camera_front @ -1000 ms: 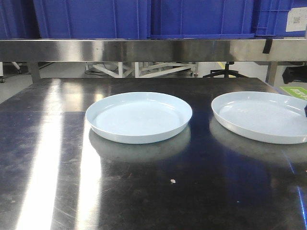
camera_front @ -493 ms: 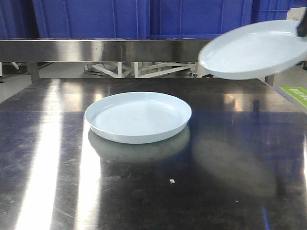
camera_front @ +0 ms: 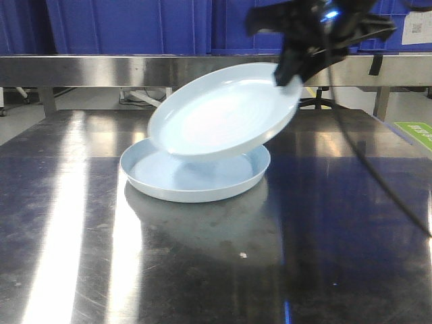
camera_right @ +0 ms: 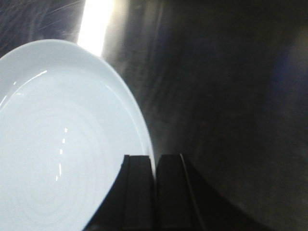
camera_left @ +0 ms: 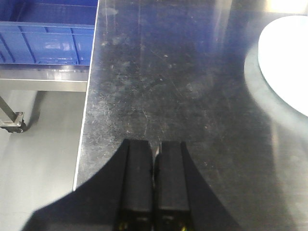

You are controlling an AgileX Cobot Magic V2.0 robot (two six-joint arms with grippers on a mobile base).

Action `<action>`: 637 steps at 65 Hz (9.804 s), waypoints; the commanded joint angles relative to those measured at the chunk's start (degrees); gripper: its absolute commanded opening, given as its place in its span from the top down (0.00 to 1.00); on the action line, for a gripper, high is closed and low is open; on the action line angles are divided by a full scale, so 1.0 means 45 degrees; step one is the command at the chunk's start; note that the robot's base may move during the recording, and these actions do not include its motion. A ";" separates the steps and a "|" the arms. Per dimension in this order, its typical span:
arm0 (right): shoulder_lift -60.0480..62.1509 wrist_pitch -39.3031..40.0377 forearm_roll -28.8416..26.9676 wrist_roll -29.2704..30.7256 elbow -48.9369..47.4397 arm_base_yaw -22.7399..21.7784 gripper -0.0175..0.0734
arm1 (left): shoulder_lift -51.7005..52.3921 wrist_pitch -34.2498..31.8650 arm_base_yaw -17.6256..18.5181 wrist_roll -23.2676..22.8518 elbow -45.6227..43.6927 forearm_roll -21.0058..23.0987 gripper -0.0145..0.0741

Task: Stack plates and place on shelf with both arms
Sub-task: 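Lower the held plate onto the center plate and release, then grip the rim of the stacked plates with the right gripper, then lift the plate stack up off the table with the right gripper, then hold the plate stack raised in the right gripper, then drive the base away from the table holding the plates, then turn and drive the base up to the shelf of blue bins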

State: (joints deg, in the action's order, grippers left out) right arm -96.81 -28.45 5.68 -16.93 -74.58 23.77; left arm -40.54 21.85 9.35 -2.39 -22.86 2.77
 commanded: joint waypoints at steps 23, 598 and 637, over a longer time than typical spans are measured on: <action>-0.1226 0.0691 0.0128 0.0042 -0.1123 0.0661 0.28 | 0.0035 -0.0864 -0.0013 -0.0118 -0.0342 0.0064 0.74; 1.6116 0.1807 0.0775 0.0031 1.1044 -0.5199 0.78 | -0.0142 -0.0824 -0.0013 -0.0118 -0.0342 0.0064 0.74; 1.6116 0.1807 0.0775 0.0031 1.1044 -0.5199 0.78 | -0.0142 -0.0824 -0.0013 -0.0118 -0.0342 0.0064 0.74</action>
State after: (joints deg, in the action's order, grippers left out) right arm -23.66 -25.80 8.66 -16.95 -23.15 0.61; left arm -41.39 22.29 9.26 -2.39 -22.77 2.77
